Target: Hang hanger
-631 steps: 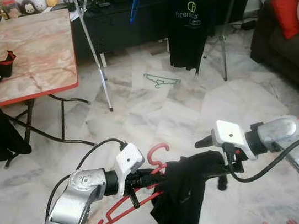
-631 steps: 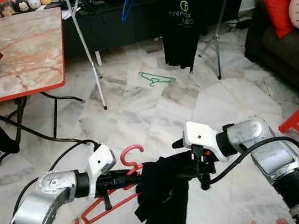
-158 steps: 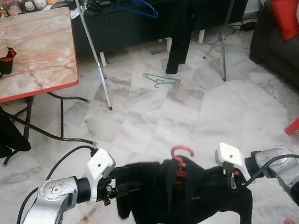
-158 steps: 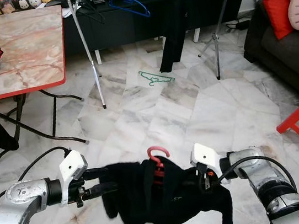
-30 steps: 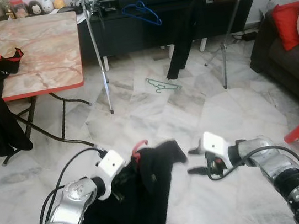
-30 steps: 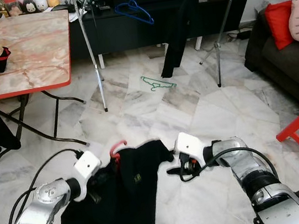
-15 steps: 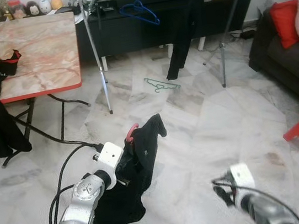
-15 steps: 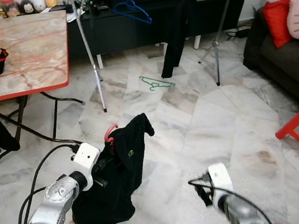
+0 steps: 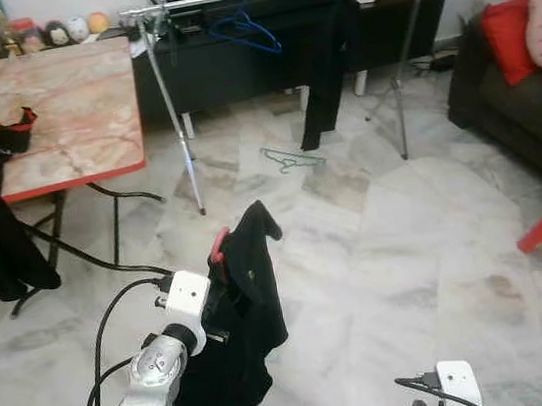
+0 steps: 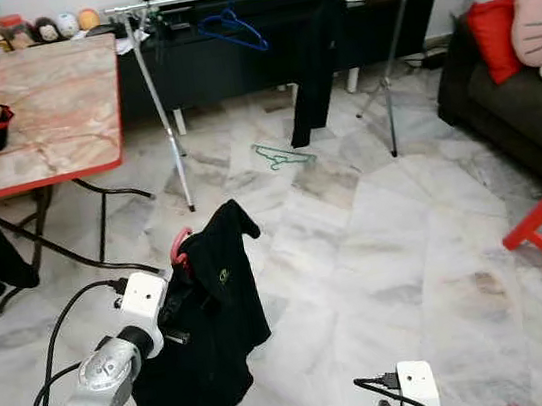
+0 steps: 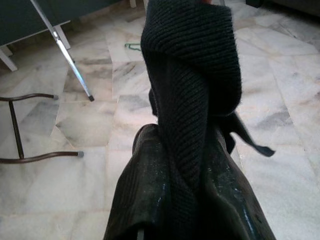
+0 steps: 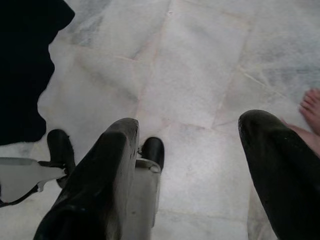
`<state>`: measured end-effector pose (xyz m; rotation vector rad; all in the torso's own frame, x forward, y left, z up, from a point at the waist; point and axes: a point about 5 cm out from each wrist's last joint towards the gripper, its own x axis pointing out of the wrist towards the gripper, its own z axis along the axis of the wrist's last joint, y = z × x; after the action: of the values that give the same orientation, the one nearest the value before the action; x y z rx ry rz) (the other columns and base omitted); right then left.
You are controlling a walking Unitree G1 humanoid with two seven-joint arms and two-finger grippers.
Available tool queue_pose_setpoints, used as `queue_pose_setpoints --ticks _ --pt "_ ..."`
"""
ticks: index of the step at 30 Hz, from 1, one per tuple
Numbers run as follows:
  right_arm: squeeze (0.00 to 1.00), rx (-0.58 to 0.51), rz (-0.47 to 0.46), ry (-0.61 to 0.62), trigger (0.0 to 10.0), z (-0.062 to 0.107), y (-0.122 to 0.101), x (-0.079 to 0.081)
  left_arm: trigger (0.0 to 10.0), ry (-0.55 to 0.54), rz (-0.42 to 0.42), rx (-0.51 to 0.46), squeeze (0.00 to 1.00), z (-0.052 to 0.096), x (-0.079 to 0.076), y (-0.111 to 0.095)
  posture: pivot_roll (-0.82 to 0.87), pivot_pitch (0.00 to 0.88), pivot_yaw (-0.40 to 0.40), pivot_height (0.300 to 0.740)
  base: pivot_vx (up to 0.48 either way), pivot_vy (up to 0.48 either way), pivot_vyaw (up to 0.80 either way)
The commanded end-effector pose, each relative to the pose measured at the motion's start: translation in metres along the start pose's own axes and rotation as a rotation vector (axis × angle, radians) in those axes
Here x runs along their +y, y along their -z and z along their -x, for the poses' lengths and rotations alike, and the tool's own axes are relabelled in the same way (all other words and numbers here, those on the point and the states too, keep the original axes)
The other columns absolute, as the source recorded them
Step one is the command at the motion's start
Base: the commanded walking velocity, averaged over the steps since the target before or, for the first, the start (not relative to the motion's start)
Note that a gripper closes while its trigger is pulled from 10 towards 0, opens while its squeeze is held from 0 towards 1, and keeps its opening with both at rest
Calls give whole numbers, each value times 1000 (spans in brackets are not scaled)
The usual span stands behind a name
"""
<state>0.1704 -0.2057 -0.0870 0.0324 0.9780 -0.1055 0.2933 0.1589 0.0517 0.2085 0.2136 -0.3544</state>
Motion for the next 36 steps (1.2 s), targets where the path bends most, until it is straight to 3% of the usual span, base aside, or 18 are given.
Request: queue_pose_setpoints --ticks 1,21,29,36 --pt "0 9 -1 6 10000 0 1 3 10000 -11 30 -39 0 -1 0 -8 -81 0 -3 740 0 0 0" --pt "0 52 -12 17 10000 2 18 7 10000 -21 58 15 0 12 -12 13 -80 0 2 740 221 0 0" --pt "0 34 -38 37 10000 6 23 -13 10000 -32 61 22 0 12 -6 12 -58 0 -9 740 354 0 0" --pt "0 31 -62 61 10000 7 22 -17 10000 -22 69 17 0 8 -12 11 -77 0 -4 740 356 0 0"
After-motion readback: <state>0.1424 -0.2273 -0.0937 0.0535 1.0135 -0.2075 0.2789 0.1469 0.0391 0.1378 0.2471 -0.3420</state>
